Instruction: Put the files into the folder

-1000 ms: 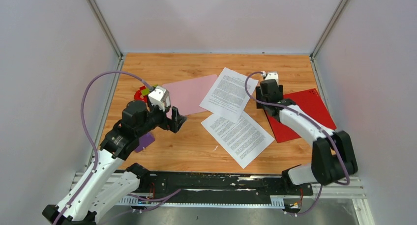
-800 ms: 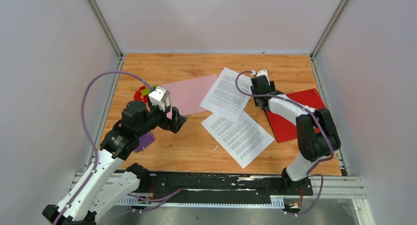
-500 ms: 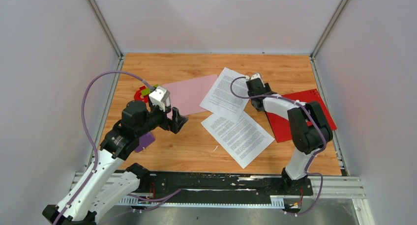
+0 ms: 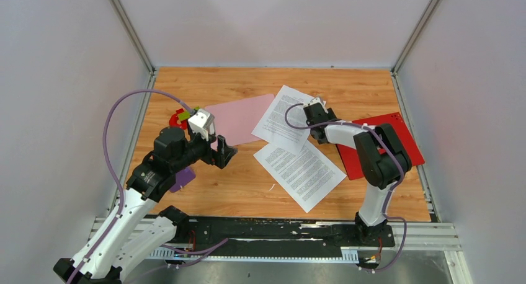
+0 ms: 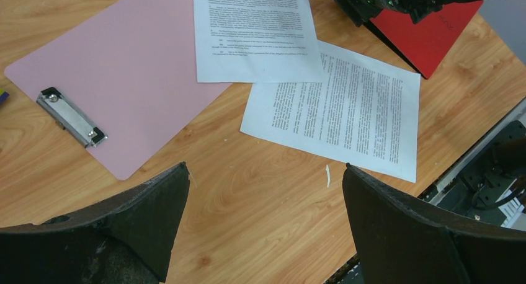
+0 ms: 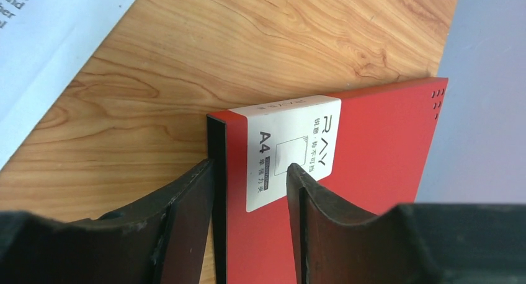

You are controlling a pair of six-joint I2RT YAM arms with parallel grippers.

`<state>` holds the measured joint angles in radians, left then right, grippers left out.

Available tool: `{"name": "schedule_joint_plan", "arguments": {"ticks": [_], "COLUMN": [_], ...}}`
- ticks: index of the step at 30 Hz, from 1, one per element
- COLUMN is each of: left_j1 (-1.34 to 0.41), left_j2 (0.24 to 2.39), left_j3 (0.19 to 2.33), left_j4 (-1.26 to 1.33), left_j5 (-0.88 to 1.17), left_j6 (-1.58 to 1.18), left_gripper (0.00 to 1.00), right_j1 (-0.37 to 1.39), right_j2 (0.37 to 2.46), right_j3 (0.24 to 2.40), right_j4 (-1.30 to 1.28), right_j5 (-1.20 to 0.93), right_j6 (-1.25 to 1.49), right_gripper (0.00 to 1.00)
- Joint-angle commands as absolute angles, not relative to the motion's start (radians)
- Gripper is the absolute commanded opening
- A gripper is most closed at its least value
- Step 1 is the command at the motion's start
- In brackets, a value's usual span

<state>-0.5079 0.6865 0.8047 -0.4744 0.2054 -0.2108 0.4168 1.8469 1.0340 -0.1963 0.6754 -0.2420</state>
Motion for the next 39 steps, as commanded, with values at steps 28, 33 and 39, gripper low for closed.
{"name": "schedule_joint_plan", "arguments": {"ticks": [28, 33, 39], "left_j1": [-0.502, -0.502, -0.502], "left_j2": [0.674, 0.672, 0.680], "left_j3": [0.807, 0.811, 0.829], "left_j4": [-0.451, -0.470, -0.513], "left_j5": [0.169, 0.108, -0.056], "left_j6": [-0.219, -0.213, -0.260], "left_gripper": [1.00, 1.00, 0.99], "right_j1": [0.483, 0.549, 0.679], "right_j2": [1.934, 1.870, 1.716], "right_j3": [1.031, 1.012, 0.970], "right_j4": [-0.079, -0.105, -0.147], "right_j5": [0.970, 0.949, 0.917], "right_j6": [-0.359, -0.366, -0.356], "right_gripper": [0.00, 0.00, 0.00]}}
